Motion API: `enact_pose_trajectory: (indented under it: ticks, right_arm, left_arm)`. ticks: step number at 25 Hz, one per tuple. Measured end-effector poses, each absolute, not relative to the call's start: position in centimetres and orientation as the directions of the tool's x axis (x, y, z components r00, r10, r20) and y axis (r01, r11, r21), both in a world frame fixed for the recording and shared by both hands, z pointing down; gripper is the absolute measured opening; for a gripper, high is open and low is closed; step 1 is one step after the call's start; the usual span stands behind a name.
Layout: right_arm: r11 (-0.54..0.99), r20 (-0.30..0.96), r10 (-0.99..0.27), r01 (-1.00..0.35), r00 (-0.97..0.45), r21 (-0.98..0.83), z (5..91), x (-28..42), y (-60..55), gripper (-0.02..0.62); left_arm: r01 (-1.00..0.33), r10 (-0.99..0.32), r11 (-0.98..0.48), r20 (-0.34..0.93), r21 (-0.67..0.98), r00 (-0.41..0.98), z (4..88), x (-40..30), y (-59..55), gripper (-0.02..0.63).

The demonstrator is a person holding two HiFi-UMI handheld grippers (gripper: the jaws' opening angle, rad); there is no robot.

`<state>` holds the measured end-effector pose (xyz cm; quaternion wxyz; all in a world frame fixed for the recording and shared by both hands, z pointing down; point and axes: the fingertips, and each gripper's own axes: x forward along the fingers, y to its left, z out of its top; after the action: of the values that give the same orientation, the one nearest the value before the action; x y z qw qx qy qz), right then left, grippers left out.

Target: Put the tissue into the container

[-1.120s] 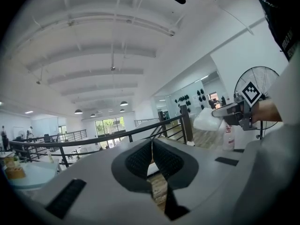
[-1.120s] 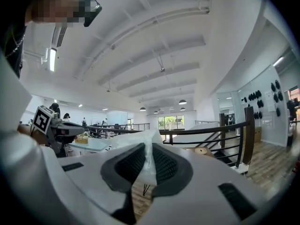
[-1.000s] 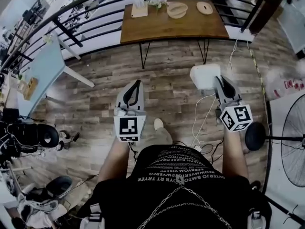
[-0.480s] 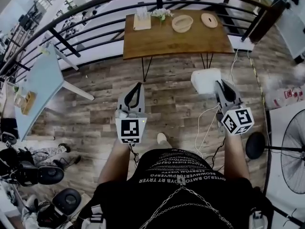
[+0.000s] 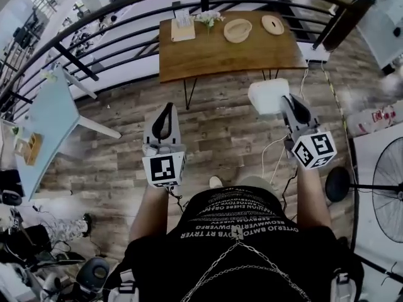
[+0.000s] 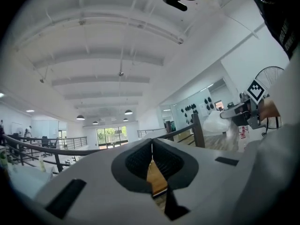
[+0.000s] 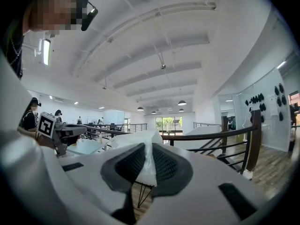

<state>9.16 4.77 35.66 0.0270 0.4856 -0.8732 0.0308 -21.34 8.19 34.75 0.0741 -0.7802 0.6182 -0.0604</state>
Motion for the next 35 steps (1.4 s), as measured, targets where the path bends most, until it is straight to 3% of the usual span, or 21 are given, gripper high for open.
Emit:
enact_pose_trajectory:
  ticks: [15,35]
  right_arm:
    - [0.480,0.096,-0.870,-0.876,-0.483,-0.053,37.3,12.9,2.7,0.054]
    - [0.544,0.154,-0.818,-0.832,-0.554,-0.103,40.1,16.3,-17.4,0.052]
  left_arm:
    - [-0.933,-0.951,-0.309,0.033,-0.185,0.308,35.8,-16.9,4.2,0.029]
    - [-0.943,-0.961,-0.274,0.087,-0.189,0.262,37.0,-12.0,-14.7,0.029]
